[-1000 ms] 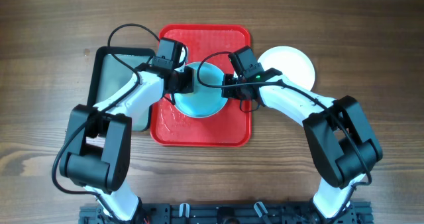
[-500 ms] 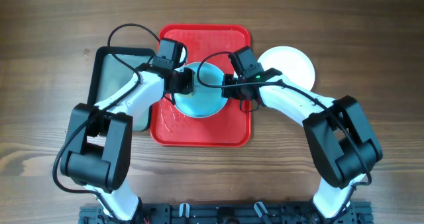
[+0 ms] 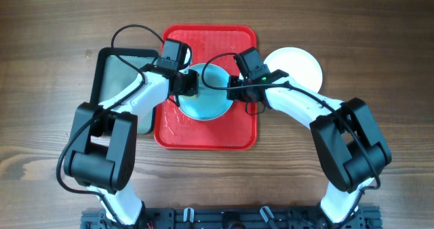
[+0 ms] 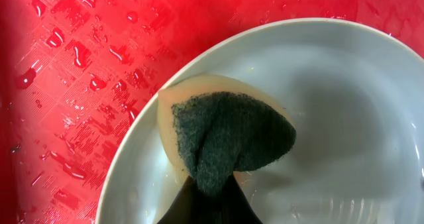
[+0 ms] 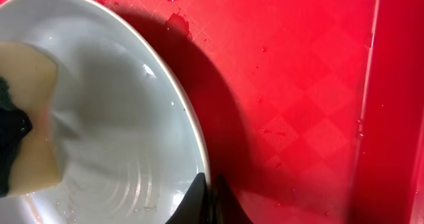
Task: Clean dirty plates on tray and stack at the side
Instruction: 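Scrub the light-blue plate with the sponge while right gripper holds rim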
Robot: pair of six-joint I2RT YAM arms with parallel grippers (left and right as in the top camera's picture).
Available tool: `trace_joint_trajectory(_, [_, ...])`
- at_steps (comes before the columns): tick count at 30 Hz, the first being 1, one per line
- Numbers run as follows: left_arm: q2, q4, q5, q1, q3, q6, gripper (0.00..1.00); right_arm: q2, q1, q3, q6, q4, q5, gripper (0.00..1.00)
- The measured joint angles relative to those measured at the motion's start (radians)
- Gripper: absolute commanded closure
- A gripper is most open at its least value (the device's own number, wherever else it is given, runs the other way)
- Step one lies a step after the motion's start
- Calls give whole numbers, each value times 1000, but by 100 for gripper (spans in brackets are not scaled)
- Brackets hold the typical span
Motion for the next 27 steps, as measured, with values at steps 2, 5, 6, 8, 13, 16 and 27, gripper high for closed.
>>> trace_joint_trajectory(2, [3, 5, 0, 0, 1, 0, 96, 0, 0, 0, 0, 0, 0, 96])
trace_joint_trajectory(5, [5, 6, 0, 0, 2, 0, 96, 0, 0, 0, 0, 0, 0, 96])
trace_joint_trajectory(6, [5, 6, 2, 0, 2, 0, 96, 0, 0, 0, 0, 0, 0, 96])
trace_joint_trajectory(8, [10, 6, 9, 0, 4, 0, 96, 0, 0, 0, 0, 0, 0, 96])
trace_joint_trajectory(13, [27, 7, 42, 6, 18, 0, 96, 0, -3, 0, -4, -2, 3, 96])
trace_joint_trajectory(16, [30, 11, 50, 8, 18, 0, 96, 0, -4, 0, -14, -1, -1, 96])
trace_joint_trajectory(27, [39, 22, 150, 18, 20, 0, 96, 0, -6, 0, -27, -1, -6, 96])
